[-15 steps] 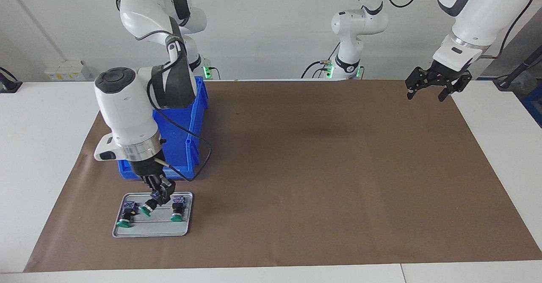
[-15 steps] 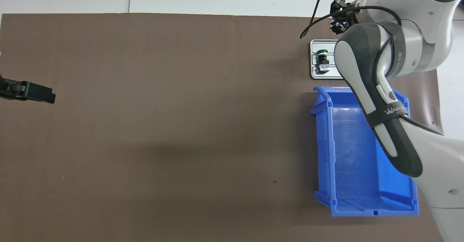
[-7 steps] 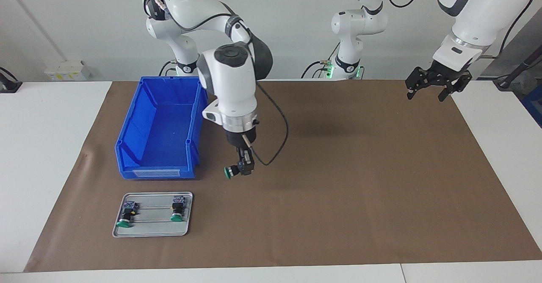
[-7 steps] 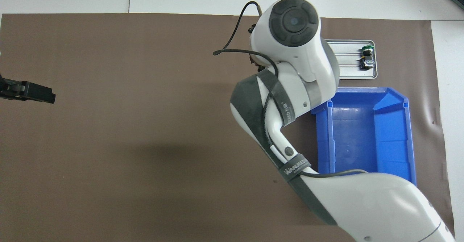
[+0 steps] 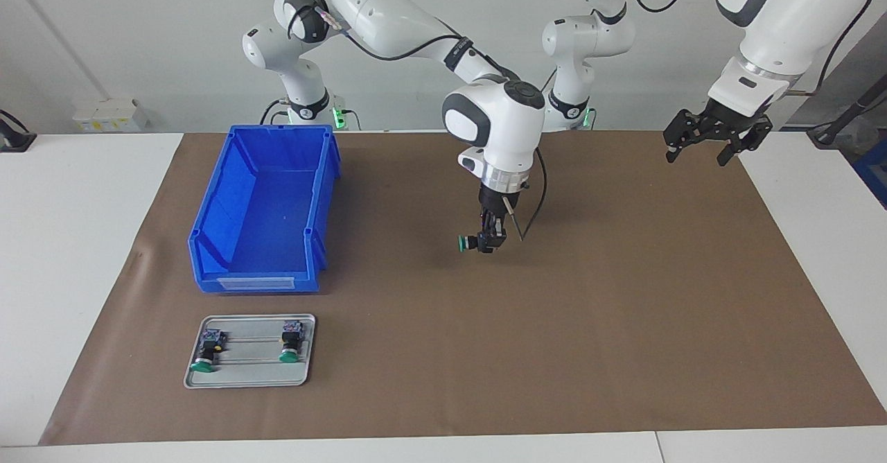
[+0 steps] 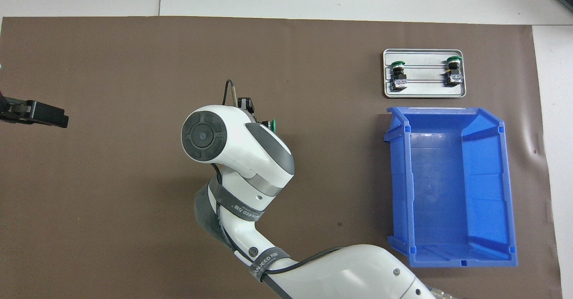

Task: Place and press button with both arms
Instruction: 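Carry the green button with the right gripper to the table center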

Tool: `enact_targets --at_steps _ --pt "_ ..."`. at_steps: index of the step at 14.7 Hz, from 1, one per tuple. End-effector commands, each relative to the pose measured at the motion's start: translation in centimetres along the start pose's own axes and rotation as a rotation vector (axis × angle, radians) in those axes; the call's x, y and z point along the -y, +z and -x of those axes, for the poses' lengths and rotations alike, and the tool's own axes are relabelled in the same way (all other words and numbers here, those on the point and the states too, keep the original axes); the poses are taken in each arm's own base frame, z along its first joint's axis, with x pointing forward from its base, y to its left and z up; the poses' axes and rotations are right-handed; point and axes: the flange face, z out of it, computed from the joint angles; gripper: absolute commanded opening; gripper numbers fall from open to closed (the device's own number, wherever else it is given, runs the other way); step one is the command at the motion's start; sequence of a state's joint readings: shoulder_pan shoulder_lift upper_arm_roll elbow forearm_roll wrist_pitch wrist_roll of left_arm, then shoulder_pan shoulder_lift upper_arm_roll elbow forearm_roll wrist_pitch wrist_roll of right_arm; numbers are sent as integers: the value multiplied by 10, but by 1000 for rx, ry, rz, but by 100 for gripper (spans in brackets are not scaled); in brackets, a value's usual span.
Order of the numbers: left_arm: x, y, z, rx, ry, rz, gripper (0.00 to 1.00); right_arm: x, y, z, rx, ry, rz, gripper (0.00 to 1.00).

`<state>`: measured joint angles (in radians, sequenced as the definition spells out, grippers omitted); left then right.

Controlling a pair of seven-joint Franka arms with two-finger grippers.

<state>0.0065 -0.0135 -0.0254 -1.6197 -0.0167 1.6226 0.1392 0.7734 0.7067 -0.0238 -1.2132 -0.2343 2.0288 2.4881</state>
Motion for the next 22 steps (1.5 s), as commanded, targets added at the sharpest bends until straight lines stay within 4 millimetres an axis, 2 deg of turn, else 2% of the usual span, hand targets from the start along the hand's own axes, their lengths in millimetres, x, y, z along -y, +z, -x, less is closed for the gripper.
enact_targets --at_steps 1,2,3,6,7,11,14,15,16,17,18,19,20,22 --pt "2 0 9 -5 9 -22 100 8 2 9 86 101 -29 0" --pt "2 0 9 -5 9 -22 100 5 3 13 121 112 -22 0" --pt "2 0 9 -5 9 -22 100 -11 7 26 135 93 -24 0" --pt "2 0 9 -5 9 -22 100 -23 18 34 158 81 -35 0" --pt "2 0 9 -5 9 -22 100 -29 30 37 157 73 -36 0" --pt "2 0 9 -5 9 -22 100 -33 37 40 160 69 -39 0" --pt "2 0 9 -5 9 -22 100 -52 53 43 180 57 -41 0" --pt "2 0 9 -5 9 -22 100 -54 54 42 182 55 -41 4" --pt "2 0 9 -5 9 -22 100 -53 54 42 180 54 -44 39" --pt "2 0 9 -5 9 -22 100 -53 52 43 179 44 -52 68" --pt "2 0 9 -5 3 -22 100 -51 49 42 171 26 -63 89" --pt "-1 0 8 -11 6 -23 100 -50 48 40 151 -11 -80 100" --pt "-9 0 6 -16 22 -23 100 -45 39 38 139 -61 -103 100" --pt "-29 0 3 -29 72 -24 100 -27 3 22 136 -140 -126 100"
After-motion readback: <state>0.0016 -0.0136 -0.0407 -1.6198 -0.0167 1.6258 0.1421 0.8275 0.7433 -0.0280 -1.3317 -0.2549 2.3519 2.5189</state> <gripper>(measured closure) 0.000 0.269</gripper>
